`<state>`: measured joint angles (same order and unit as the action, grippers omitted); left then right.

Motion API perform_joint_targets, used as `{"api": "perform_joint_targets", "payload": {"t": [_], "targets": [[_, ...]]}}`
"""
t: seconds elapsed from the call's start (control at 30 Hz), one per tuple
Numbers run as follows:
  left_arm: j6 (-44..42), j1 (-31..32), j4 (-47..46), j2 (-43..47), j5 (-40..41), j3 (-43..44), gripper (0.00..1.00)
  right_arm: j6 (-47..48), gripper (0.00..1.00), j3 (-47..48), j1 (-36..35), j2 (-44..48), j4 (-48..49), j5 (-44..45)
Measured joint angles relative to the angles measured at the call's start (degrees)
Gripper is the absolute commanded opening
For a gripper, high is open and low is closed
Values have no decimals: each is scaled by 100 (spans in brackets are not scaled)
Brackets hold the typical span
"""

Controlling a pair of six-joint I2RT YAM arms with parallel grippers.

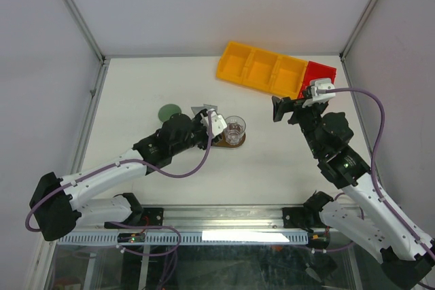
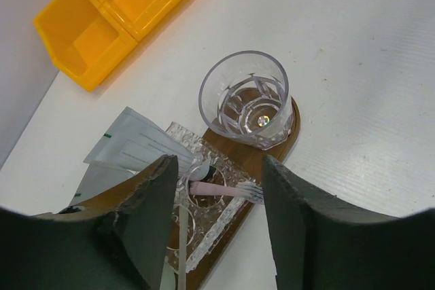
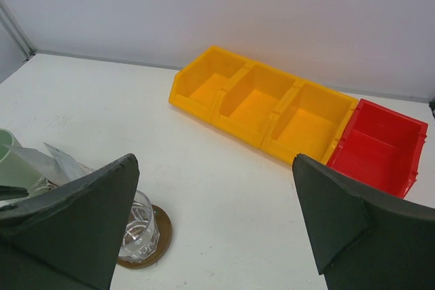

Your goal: Prepare toiletry sets of a toothbrush and toothpaste on the tray

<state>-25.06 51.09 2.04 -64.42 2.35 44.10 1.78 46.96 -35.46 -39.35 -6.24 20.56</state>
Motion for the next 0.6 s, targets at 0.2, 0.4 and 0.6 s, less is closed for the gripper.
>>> {"api": "perform_joint_targets", "payload": {"t": [0.2,0.4,0.6], "targets": [[4,0,7,48,-168,-13,74,0,100,0,2,0,0,0],[70,33,28,367,-450,-85,89,-2,100,0,2,-4,-7,0],[533,0,-192,1082,-713,-118,99,-48,99,42,2,-116,-203,17]]}}
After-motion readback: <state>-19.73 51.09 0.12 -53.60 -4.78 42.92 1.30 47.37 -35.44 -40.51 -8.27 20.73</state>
